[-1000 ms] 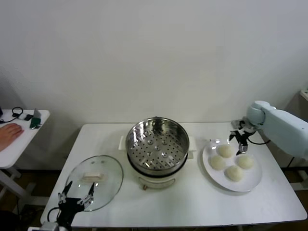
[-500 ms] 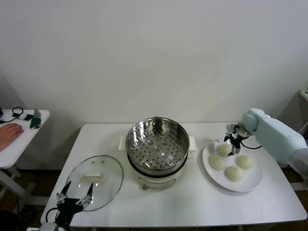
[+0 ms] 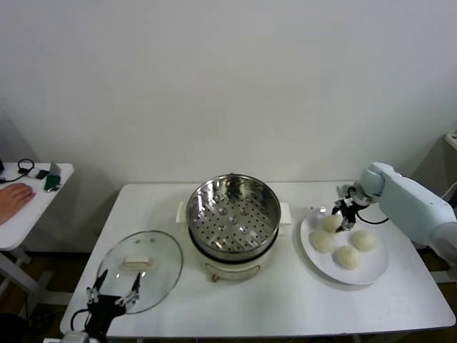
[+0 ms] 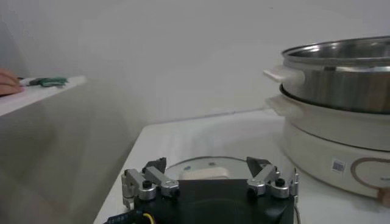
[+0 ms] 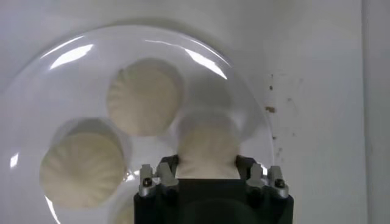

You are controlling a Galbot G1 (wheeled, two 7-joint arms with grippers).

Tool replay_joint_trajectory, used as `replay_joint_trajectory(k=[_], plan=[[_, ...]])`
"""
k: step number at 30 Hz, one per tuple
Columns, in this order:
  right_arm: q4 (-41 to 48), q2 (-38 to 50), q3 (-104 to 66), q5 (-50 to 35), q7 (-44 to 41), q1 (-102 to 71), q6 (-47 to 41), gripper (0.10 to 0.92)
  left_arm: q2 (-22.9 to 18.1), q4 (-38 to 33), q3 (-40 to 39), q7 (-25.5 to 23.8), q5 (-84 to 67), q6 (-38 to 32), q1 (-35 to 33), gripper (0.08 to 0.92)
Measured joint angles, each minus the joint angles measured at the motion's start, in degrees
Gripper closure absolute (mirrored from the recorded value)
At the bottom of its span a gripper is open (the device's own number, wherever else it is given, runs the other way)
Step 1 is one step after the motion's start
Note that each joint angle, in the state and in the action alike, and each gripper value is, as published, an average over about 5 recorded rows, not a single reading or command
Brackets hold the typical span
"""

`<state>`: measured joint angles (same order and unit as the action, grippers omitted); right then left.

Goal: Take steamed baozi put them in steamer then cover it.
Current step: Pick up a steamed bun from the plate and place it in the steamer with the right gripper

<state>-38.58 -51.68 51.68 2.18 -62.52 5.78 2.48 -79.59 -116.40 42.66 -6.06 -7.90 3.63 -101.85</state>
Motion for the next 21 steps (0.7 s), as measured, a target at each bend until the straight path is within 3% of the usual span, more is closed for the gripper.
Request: replay_joint_trajectory(k=[10, 21], plan=[[-3.1, 0.9, 6.8, -2.9, -0.6, 6.2, 2.0, 0.389, -0.5, 0.0, -0.3, 0.0, 0.5, 0.0, 0.2, 0.177], [-16.7, -0.8, 23.5, -12.2, -0.8, 28.5, 8.2, 0.389, -0.4, -0.2, -0.2, 0.1, 0.7, 0.0, 0.3, 0.177]])
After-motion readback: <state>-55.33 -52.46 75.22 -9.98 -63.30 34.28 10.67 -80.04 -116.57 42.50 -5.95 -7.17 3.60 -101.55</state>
